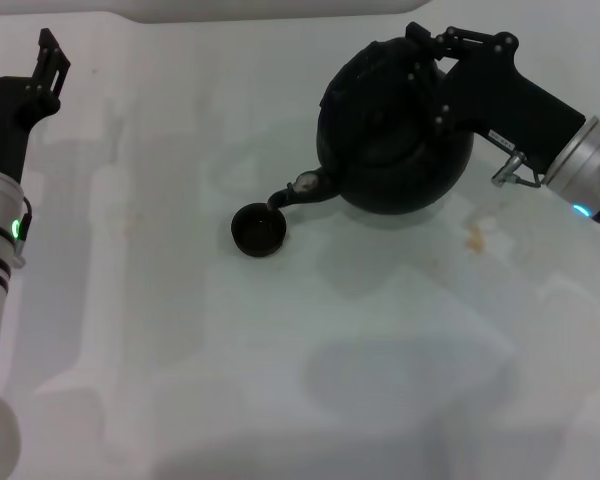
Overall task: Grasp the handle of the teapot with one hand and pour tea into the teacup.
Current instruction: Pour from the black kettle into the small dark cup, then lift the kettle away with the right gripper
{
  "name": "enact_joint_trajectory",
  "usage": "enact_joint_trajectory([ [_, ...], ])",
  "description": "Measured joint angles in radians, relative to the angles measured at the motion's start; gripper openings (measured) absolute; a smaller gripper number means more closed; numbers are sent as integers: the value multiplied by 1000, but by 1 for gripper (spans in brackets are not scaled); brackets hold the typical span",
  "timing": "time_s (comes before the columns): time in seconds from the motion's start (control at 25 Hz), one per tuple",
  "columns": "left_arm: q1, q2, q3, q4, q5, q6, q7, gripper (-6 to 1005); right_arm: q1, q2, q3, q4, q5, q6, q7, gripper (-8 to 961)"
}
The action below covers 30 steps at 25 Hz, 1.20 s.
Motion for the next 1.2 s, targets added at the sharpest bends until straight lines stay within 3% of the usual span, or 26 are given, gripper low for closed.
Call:
enact_joint_trajectory([
  [1.2, -1, 0, 9, 1, 0, 0, 0, 834, 26, 3, -30, -28, 2, 46, -178, 150],
])
